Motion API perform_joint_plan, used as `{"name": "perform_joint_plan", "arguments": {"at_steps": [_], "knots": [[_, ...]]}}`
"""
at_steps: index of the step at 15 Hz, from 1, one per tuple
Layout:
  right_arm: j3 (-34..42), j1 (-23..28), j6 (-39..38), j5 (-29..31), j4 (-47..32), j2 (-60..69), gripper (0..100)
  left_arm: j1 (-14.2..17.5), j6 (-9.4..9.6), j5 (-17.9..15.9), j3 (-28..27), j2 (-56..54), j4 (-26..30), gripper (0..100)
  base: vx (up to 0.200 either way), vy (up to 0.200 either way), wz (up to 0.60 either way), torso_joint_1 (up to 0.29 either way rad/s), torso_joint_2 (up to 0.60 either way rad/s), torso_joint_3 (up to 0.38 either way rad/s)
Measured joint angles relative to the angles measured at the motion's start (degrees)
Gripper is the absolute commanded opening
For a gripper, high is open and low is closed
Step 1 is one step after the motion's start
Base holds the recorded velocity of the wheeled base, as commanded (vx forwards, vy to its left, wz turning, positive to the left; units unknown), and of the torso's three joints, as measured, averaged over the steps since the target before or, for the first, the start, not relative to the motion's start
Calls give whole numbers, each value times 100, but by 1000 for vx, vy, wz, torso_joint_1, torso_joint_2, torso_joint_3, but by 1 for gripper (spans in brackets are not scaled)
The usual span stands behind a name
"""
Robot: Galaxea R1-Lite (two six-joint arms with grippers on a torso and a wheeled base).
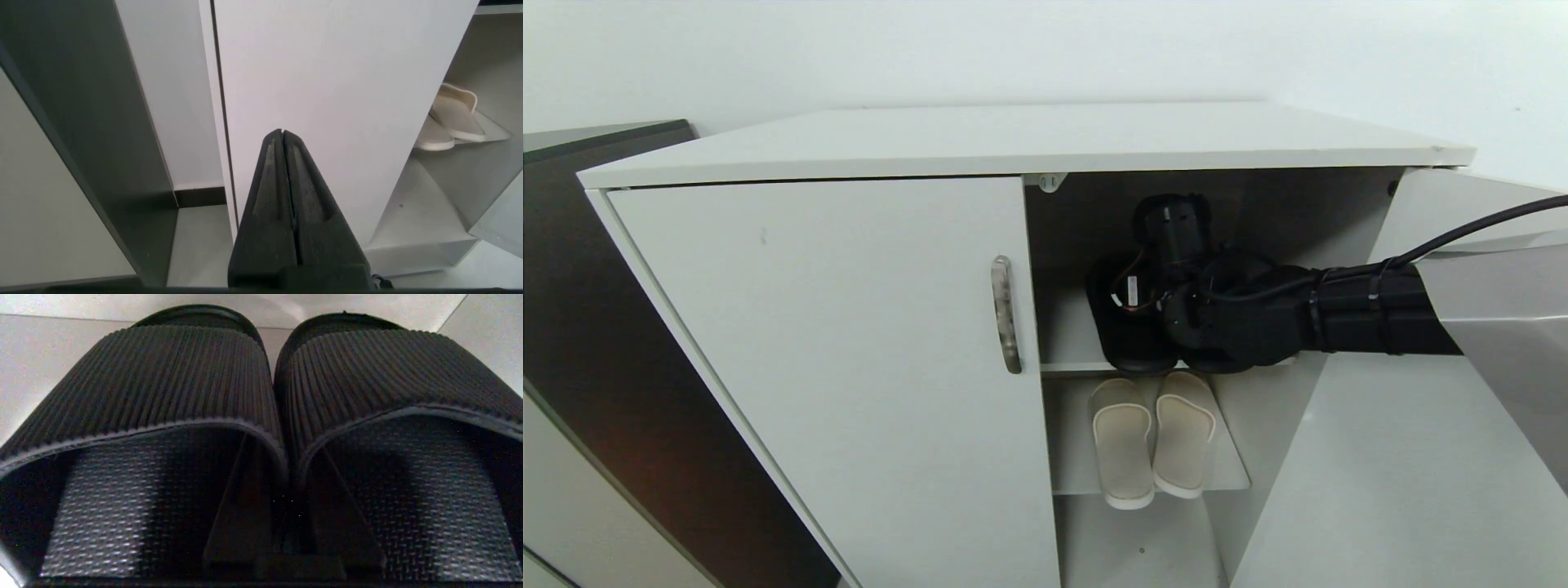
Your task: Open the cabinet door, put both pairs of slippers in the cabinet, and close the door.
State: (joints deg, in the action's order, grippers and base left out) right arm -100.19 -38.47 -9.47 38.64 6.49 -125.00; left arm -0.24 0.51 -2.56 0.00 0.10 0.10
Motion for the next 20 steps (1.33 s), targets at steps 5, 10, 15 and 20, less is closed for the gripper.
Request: {"name": "perform_joint_plan", "arguments": {"at_steps": [5, 10, 15, 20], "knots": [[50, -2, 0, 2, -2, -5, 100, -2, 2, 2, 0, 0, 0, 0, 0, 0, 0, 0, 0, 0], [772, -184, -5, 44, 22, 411, 100, -2, 2, 10, 0, 0, 0, 0, 0, 0, 0, 0, 0, 0], [2369, -653, -13, 82, 610, 1527, 100, 0, 2, 11, 0, 0, 0, 0, 0, 0, 0, 0, 0, 0], [3278, -816, -2, 104, 1191, 2089, 100, -2, 2, 10, 0, 0, 0, 0, 0, 0, 0, 0, 0, 0]]}}
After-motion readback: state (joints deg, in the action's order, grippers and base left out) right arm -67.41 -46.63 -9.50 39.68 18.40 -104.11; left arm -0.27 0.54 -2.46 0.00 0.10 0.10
